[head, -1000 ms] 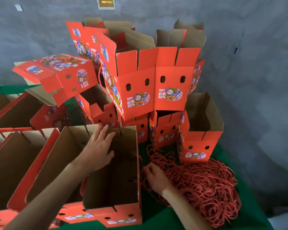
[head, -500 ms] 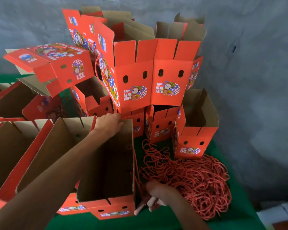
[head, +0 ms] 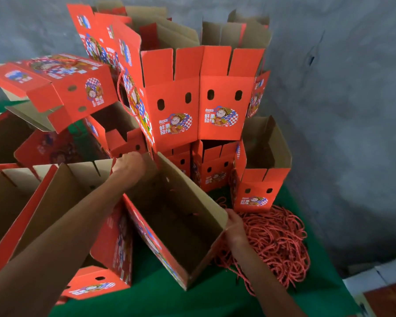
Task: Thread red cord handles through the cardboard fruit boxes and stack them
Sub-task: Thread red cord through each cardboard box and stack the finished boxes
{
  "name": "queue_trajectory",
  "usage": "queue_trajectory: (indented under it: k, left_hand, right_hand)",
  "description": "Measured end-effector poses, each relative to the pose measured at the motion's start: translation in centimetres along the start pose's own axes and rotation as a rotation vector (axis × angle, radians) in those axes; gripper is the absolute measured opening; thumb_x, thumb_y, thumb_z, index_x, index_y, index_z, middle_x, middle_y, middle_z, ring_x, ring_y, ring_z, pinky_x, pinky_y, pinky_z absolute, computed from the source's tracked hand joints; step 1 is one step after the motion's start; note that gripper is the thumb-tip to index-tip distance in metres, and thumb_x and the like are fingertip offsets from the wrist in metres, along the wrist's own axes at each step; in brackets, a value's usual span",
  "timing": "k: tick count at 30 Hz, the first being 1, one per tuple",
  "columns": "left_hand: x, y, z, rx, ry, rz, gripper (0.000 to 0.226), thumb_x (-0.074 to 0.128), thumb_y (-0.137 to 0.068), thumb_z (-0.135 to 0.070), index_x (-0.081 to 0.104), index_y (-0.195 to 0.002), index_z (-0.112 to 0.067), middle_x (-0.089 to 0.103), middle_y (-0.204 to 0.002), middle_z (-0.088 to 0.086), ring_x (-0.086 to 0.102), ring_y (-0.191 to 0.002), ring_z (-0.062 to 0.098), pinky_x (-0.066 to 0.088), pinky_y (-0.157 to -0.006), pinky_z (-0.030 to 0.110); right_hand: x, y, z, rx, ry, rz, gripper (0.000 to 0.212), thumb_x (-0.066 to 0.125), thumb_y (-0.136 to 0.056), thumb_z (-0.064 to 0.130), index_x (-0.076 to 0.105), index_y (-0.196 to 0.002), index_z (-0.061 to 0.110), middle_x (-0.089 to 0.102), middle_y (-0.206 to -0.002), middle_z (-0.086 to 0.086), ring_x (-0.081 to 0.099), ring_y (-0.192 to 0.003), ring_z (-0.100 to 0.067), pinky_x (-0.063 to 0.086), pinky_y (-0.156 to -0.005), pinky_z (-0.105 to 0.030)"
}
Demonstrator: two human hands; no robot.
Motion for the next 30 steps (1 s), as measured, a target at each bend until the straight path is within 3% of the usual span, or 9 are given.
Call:
queue_trajectory:
  k: [5, 8, 11, 14, 17, 19, 21, 26, 30]
  left_hand:
    - [1.2, -1.2, 2.7, -0.034, -0.161, 0.134, 0.039, 0.053, -0.097, -0.026, 0.065, -0.127, -0.005, 0.063, -0.133, 0.018, 0.059, -0.124, 0.037, 0.046, -0.102, 0.041]
    - [1.0, -0.4, 4.2, -0.131, -0.119, 0.119, 0.043, 0.055, -0.095, -0.022, 0.06, -0.132, 0.0, 0.058, -0.137, 0.02, 0.056, -0.128, 0.037, 0.045, -0.105, 0.042]
    - [-0.5, 3.2, 3.7, -0.175, 0.074, -0.051, 0.049, 0.056, -0.095, -0.018, 0.044, -0.137, 0.003, 0.05, -0.136, 0.025, 0.052, -0.127, 0.045, 0.046, -0.101, 0.051]
    - [-3.2, 8.4, -0.4, 0.063, 0.186, -0.274, 0.032, 0.052, -0.1, -0.027, 0.053, -0.124, -0.006, 0.051, -0.135, 0.019, 0.048, -0.129, 0.041, 0.046, -0.099, 0.055]
    - [-7.0, 14.3, -5.0, 0.562, 0.528, -0.459, 0.028, 0.049, -0.105, -0.028, 0.068, -0.103, -0.008, 0.064, -0.122, 0.007, 0.057, -0.119, 0.025, 0.048, -0.099, 0.047]
    - [-7.1, 17.6, -7.5, 0.865, 0.679, -0.253, 0.032, 0.043, -0.107, -0.033, 0.068, -0.094, -0.018, 0.07, -0.102, -0.005, 0.066, -0.102, 0.015, 0.052, -0.085, 0.041]
    - [-5.4, 19.9, -9.1, 0.997, 0.63, 0.013, 0.033, 0.046, -0.103, -0.052, 0.067, -0.093, -0.029, 0.068, -0.093, -0.014, 0.067, -0.093, 0.009, 0.054, -0.077, 0.036]
    - [0.8, 21.6, -9.5, 1.006, 0.116, 0.289, 0.066, 0.052, -0.067, -0.096, 0.062, -0.103, -0.042, 0.063, -0.096, -0.028, 0.06, -0.087, -0.007, 0.053, -0.078, 0.028]
    - [3.0, 21.5, -10.3, 0.977, -0.128, 0.378, 0.058, 0.045, -0.083, -0.082, 0.07, -0.107, -0.035, 0.071, -0.094, -0.018, 0.063, -0.081, 0.002, 0.047, -0.07, 0.024]
  right_hand:
    - [-5.0, 0.8, 3.3, -0.328, 0.083, -0.315, 0.029, 0.045, -0.11, 0.023, 0.059, -0.085, 0.016, 0.065, -0.083, -0.007, 0.06, -0.082, -0.025, 0.046, -0.077, -0.041]
    - [-4.5, 0.8, 3.2, -0.336, 0.145, -0.237, 0.028, 0.042, -0.111, 0.028, 0.055, -0.087, 0.023, 0.064, -0.082, -0.006, 0.062, -0.08, -0.029, 0.05, -0.074, -0.048]
    - [-3.9, 0.5, 2.4, -0.287, 0.125, -0.203, 0.025, 0.044, -0.11, 0.024, 0.058, -0.089, 0.024, 0.066, -0.088, -0.008, 0.065, -0.088, -0.034, 0.051, -0.081, -0.054]
    - [-3.3, 0.4, 2.5, -0.297, 0.172, -0.249, 0.026, 0.045, -0.109, 0.022, 0.062, -0.091, 0.014, 0.068, -0.083, -0.004, 0.067, -0.089, -0.033, 0.05, -0.076, -0.042]
    - [-1.8, 0.2, 2.1, -0.28, 0.161, -0.143, 0.023, 0.05, -0.108, 0.022, 0.067, -0.094, 0.016, 0.071, -0.086, -0.004, 0.069, -0.089, -0.029, 0.054, -0.079, -0.046]
    - [-2.0, 0.4, 2.0, -0.285, 0.119, -0.119, 0.023, 0.052, -0.108, 0.024, 0.07, -0.096, 0.017, 0.074, -0.088, -0.004, 0.07, -0.088, -0.023, 0.056, -0.08, -0.047]
    - [-3.0, 0.6, 2.5, -0.291, 0.084, -0.154, 0.024, 0.054, -0.107, 0.028, 0.072, -0.094, 0.02, 0.075, -0.085, 0.002, 0.071, -0.084, -0.016, 0.056, -0.077, -0.04]
    - [-4.4, 0.4, 4.2, -0.293, 0.045, -0.111, 0.027, 0.056, -0.106, 0.041, 0.074, -0.103, 0.022, 0.076, -0.094, 0.01, 0.07, -0.089, -0.002, 0.051, -0.075, -0.024]
    - [-5.0, 0.7, 4.8, -0.266, -0.054, -0.026, 0.027, 0.056, -0.106, 0.033, 0.076, -0.09, 0.022, 0.074, -0.09, 0.006, 0.069, -0.083, -0.01, 0.05, -0.072, -0.021]
Point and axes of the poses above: each hand's wrist, its own y-axis away from the middle knuckle, its own x-axis out of the palm, z = x × y, the point moved 10 cm from there along -y, towards the middle knuckle
